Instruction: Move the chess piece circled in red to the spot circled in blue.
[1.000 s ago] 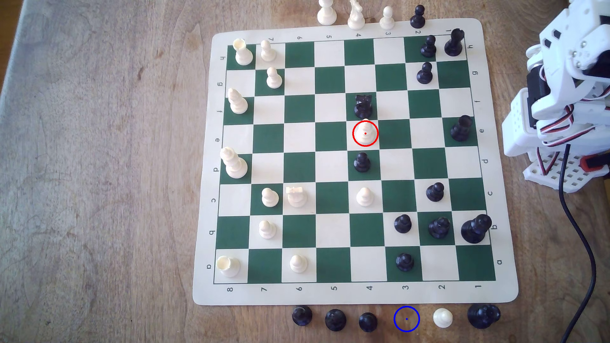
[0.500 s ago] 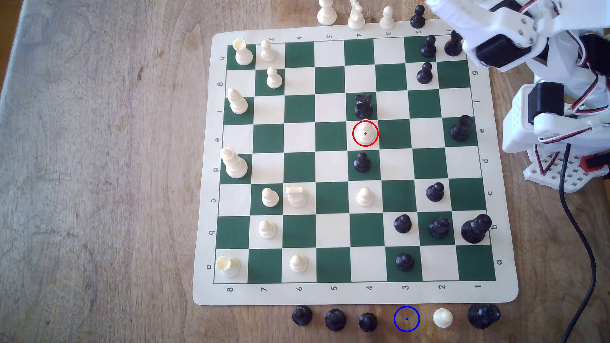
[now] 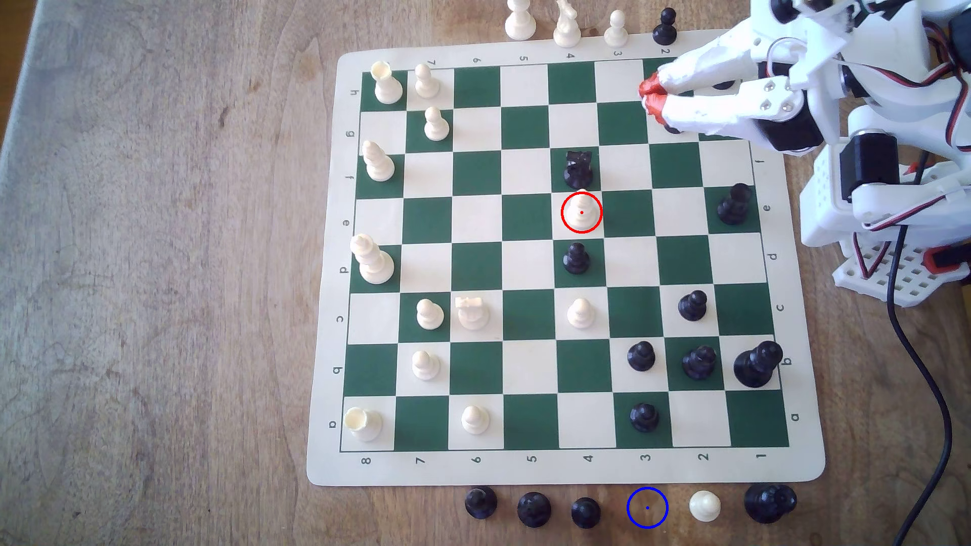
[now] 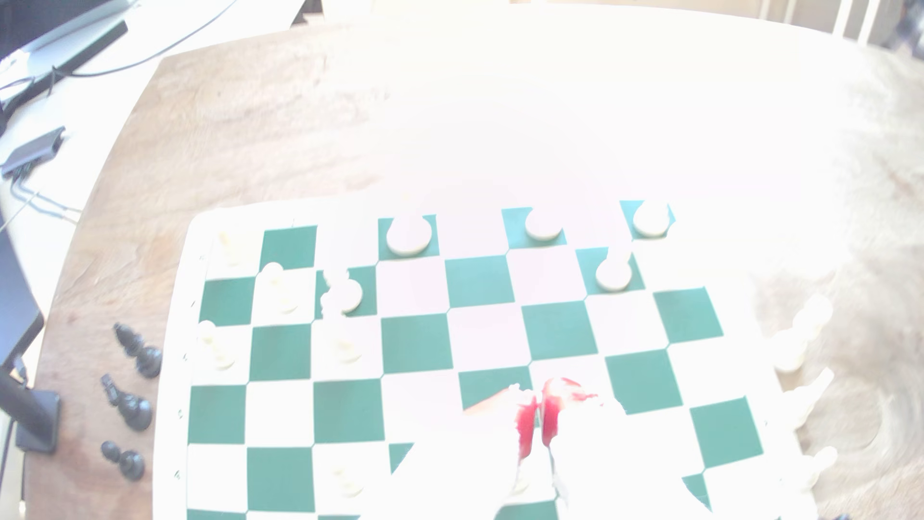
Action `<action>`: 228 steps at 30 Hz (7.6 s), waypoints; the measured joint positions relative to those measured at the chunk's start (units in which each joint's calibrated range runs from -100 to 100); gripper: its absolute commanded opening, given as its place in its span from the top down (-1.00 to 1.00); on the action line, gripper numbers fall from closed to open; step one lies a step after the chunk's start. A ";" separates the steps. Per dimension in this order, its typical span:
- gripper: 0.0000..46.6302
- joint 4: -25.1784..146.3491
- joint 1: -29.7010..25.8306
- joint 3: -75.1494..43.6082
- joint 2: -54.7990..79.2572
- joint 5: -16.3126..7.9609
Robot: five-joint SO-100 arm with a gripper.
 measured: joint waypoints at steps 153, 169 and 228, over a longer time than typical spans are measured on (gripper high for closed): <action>0.99 15.54 -21.02 -36.15 50.78 -7.03; 0.98 10.52 -40.34 -44.46 67.53 -10.06; 0.99 -1.83 -44.99 -49.80 90.41 -8.64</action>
